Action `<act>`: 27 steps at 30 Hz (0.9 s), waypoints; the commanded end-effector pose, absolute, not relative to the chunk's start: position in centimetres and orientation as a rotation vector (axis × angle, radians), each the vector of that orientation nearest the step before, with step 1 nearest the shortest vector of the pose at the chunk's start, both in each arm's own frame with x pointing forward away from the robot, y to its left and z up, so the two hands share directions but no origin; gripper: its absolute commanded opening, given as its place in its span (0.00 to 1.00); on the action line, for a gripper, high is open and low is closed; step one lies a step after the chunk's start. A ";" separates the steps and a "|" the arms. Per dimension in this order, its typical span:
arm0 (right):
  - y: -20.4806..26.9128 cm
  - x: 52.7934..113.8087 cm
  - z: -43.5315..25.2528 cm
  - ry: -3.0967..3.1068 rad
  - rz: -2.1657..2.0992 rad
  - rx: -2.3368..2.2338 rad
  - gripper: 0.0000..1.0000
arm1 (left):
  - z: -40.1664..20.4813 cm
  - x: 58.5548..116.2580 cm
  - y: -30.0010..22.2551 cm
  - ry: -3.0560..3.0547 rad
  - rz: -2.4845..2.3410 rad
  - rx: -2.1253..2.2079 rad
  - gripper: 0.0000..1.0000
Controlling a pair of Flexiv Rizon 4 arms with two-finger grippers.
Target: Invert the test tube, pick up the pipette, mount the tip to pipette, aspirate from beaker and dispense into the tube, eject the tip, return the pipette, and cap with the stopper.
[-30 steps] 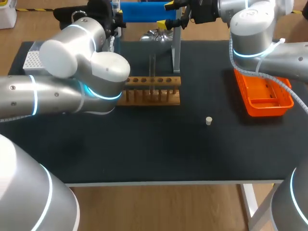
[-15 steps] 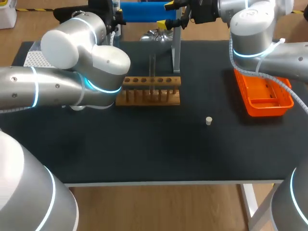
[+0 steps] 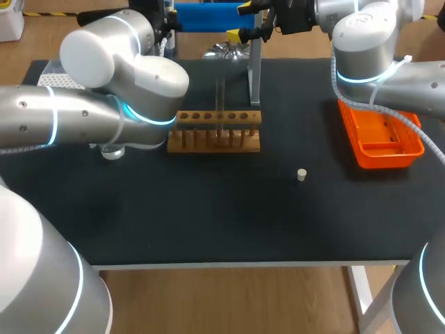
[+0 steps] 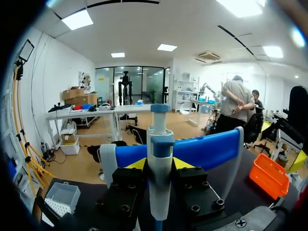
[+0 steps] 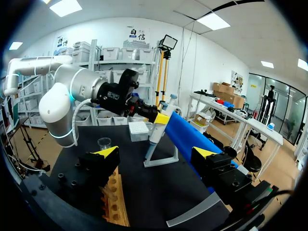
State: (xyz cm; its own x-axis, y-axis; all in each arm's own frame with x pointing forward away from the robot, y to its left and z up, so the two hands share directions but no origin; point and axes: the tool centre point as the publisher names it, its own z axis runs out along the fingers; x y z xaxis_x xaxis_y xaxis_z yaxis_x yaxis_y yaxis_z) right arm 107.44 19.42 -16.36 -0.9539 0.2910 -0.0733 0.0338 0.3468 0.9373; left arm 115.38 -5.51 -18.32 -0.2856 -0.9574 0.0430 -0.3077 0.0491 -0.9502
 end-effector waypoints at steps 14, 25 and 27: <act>19.3 107.4 -16.3 2.386 1.648 0.292 1.00 | -19.1 116.4 -5.5 1.696 -1.222 -1.342 0.00; 19.3 107.4 -16.3 2.386 1.648 0.292 1.00 | -20.0 116.5 -5.1 1.714 -1.207 -1.381 0.00; 19.3 107.4 -16.3 2.386 1.648 0.292 1.00 | -20.1 116.5 -5.1 1.715 -1.206 -1.386 0.00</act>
